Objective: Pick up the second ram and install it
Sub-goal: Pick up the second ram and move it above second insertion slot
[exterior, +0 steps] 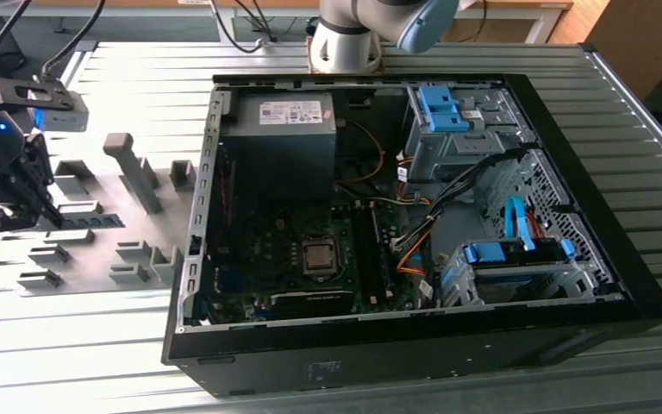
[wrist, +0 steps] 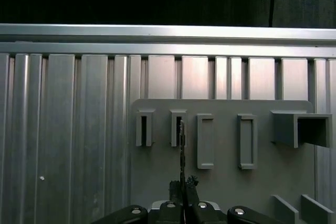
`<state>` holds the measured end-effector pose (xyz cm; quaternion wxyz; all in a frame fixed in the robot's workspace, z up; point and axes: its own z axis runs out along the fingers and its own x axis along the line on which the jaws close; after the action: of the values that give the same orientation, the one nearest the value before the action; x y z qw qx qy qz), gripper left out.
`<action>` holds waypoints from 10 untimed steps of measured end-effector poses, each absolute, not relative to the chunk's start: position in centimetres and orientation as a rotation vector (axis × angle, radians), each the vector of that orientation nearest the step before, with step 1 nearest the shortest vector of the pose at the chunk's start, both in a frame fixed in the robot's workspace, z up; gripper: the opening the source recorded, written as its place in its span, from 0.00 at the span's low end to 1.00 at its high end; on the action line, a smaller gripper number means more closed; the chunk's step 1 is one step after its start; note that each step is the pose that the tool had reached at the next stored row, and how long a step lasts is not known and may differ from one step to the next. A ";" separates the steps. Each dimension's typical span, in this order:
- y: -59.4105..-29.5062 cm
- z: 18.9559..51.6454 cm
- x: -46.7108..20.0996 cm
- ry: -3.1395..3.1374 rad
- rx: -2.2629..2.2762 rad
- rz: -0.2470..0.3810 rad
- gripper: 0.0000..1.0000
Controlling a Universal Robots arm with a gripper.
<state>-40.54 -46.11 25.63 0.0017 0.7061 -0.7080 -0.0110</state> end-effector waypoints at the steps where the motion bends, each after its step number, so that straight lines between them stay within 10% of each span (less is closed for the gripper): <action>1: -46.1 25.7 -40.5 -2.222 2.216 -0.034 0.14; 10: -46.1 26.0 -40.5 -2.222 2.216 -0.034 0.14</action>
<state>-40.54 -46.11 25.99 0.0016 0.7061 -0.7080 -0.0110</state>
